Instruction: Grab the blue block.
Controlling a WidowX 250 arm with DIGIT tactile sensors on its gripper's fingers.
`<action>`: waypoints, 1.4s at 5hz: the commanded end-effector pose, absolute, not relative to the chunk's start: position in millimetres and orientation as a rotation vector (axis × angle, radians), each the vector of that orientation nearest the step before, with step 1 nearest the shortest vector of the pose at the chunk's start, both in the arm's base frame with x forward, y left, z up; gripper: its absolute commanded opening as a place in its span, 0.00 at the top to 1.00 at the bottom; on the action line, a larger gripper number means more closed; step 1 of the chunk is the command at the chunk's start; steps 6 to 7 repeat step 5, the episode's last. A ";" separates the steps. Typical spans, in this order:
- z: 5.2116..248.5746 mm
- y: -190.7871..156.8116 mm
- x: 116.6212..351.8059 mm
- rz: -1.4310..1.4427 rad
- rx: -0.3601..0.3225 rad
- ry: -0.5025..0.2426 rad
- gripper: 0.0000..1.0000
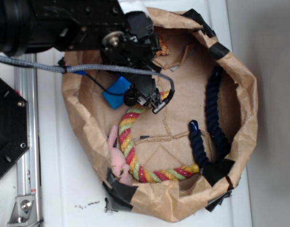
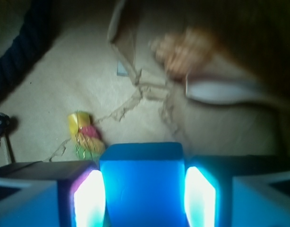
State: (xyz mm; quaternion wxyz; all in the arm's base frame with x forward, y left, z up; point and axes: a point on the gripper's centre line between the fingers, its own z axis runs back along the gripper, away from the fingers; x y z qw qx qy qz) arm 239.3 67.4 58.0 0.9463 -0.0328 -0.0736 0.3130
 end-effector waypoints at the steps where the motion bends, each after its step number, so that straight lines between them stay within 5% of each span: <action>1: 113.4 52.3 264.3 0.347 -0.050 -0.280 1.00; 3: 117.7 19.6 269.3 0.051 -0.114 -0.196 1.00; 7: 120.5 3.7 268.4 0.001 -0.080 -0.229 1.00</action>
